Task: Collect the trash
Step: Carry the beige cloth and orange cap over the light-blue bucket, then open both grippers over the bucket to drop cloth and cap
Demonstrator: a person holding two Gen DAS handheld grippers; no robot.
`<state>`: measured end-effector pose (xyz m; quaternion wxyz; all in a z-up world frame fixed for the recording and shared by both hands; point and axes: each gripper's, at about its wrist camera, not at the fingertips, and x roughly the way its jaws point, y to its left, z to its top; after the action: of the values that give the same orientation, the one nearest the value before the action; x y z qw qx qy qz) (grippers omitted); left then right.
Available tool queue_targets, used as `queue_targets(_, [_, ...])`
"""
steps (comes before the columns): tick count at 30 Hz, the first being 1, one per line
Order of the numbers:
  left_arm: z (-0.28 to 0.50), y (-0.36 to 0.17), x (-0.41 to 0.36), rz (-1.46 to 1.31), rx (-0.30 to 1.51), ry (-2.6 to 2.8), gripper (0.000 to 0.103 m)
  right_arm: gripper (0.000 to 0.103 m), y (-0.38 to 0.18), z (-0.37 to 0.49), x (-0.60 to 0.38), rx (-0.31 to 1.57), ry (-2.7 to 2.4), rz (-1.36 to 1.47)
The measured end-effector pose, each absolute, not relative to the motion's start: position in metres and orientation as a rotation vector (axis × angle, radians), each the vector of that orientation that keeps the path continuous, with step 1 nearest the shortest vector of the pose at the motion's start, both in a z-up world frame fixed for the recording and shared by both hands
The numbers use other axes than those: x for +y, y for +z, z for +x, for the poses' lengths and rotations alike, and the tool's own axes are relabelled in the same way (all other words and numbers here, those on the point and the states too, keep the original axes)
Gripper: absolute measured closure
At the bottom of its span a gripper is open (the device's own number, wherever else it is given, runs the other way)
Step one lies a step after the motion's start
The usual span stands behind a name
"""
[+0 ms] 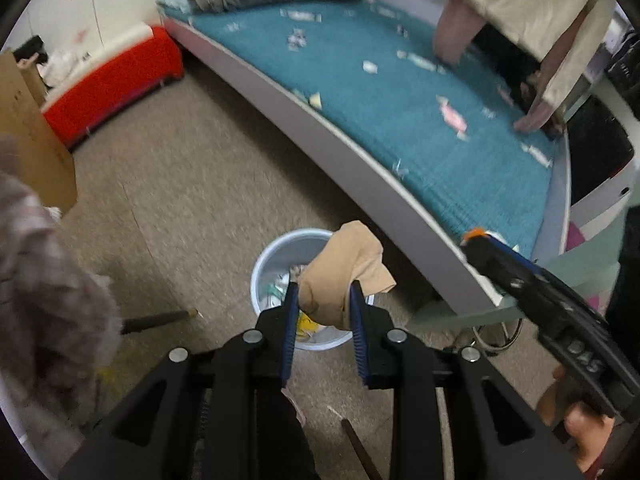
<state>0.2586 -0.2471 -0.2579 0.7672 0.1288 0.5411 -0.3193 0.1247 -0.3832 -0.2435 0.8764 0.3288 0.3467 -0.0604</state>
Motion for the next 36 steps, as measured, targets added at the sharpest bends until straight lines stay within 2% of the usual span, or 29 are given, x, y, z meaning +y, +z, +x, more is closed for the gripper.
queue_targets(2, [0.267,-0.276,-0.260,0.289,1.208,-0.674,0.076,0.074,-0.258,0.121,-0.395,0.737,-0.146,0.717])
queue_targets(5, [0.275,-0.300,-0.269,0.268,1.272,-0.679,0.068,0.074,-0.273,0.123,-0.403,0.758,-0.170,0.735])
queue_targets(7, [0.280,-0.310,-0.276,0.269,1.290,-0.678,0.056,0.074,-0.281,0.126,-0.407,0.768,-0.181,0.750])
queue_targets(8, [0.283,-0.313,-0.278,0.274,1.289,-0.663,0.040,0.074,-0.286,0.127,-0.409,0.774,-0.183,0.763])
queue_targets(9, [0.285,-0.316,-0.279,0.277,1.284,-0.641,0.032,0.074,-0.290,0.128,-0.409,0.781,-0.183,0.768])
queue_targets(20, [0.297,-0.323,-0.267,0.298,1.293,-0.533,0.032,0.073,-0.310,0.146,-0.400,0.835,-0.154,0.766])
queue_targets(27, [0.299,-0.296,-0.252,0.291,1.190,-0.447,0.031,0.073,-0.304,0.159,-0.391,0.823,-0.135,0.745])
queue_targets(31, [0.299,-0.273,-0.243,0.298,1.104,-0.379,0.028,0.072,-0.298,0.166,-0.388,0.798,-0.138,0.747])
queue_targets(33, [0.299,-0.263,-0.240,0.290,1.075,-0.362,0.027,0.048,-0.295,0.169,-0.388,0.792,-0.169,0.743])
queue_targets(34, [0.299,-0.261,-0.238,0.289,1.071,-0.359,0.027,0.040,-0.293,0.169,-0.388,0.785,-0.183,0.739])
queue_targets(36, [0.296,-0.254,-0.236,0.289,1.061,-0.353,0.027,0.040,-0.286,0.166,-0.386,0.755,-0.176,0.732])
